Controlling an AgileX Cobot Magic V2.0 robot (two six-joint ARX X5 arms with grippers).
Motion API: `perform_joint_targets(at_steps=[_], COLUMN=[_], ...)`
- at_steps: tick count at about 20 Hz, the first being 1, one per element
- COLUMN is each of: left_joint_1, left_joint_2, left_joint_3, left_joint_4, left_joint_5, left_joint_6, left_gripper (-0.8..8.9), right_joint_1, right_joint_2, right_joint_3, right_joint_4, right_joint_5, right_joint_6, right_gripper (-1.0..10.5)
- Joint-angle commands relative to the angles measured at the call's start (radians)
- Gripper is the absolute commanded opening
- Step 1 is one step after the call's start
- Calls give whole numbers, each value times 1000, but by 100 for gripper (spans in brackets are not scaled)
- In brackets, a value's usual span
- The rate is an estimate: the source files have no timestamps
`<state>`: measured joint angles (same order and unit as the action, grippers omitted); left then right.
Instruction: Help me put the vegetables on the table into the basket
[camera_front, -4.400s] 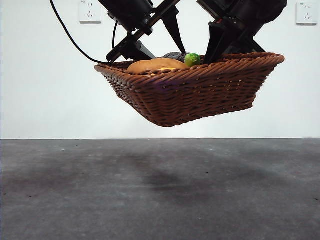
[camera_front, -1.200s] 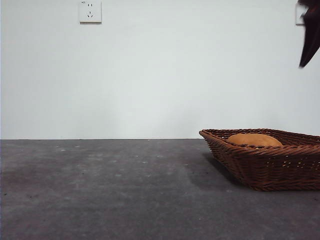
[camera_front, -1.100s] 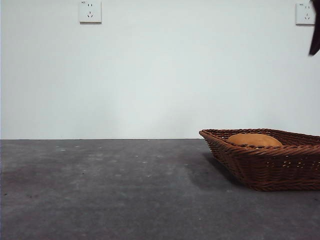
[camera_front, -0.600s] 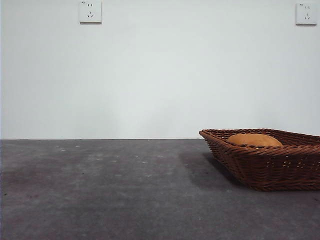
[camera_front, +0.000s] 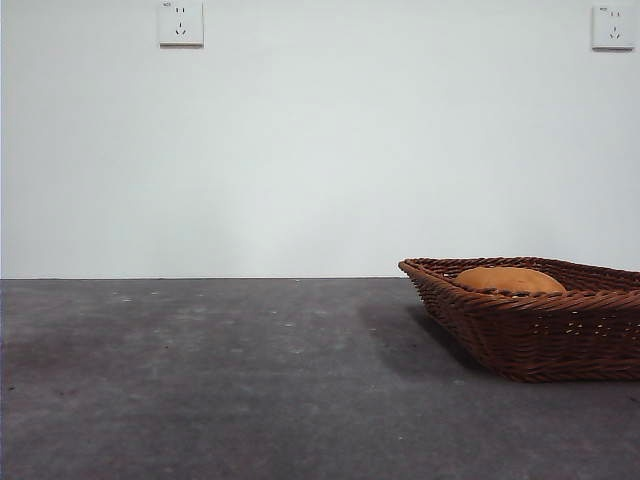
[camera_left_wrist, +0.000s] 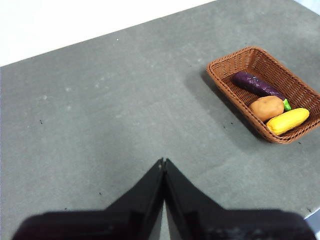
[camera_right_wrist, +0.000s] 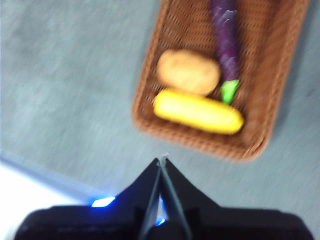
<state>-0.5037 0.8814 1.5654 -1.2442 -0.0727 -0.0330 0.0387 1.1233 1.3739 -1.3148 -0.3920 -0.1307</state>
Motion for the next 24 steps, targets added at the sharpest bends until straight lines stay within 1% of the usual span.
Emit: perform_joint_targets(at_steps=[1,5,6,7,9,12,14,16,19,22,24], left_joint_1=[3,3,3,3,3,1,23,78,198,261,299], left_joint_2=[5,21,24,25,14,-35,-91,-171,-328,-481,-592], left_joint_3=[0,0,0,0,0,0,0,-1,-27,-121,-232], left_joint_4=[-8,-45,-50,-51,-18,85,146,198,225,261,311], left_joint_5=[1,-6,-10,-10,-56,-142,-206,-214,-213,-217,-216], left_joint_6=[12,16,55,54,5,23,82,157,202,285,302], left_gripper=[-4,-4,-4,-4,-4,-4,-4,-4,-4,-4,-4], right_joint_1=[1,1,1,1,1,1,1,1,1,1,1], right_joint_2=[7,7,7,7,7,7,7,7,7,7,7], right_joint_3=[-1,-1,-1,-1,-1,-1,-1,-1,-1,-1,-1], right_joint_4=[36,118,136,153,179,209,219,218,218,218,217], right_joint_5=[13,67,80,91,98,98,98,98,98,98,98], right_joint_6=[2,2,2,2,2,2,2,2,2,2,2], right_gripper=[0,1,1,1,1,1,1,1,1,1,1])
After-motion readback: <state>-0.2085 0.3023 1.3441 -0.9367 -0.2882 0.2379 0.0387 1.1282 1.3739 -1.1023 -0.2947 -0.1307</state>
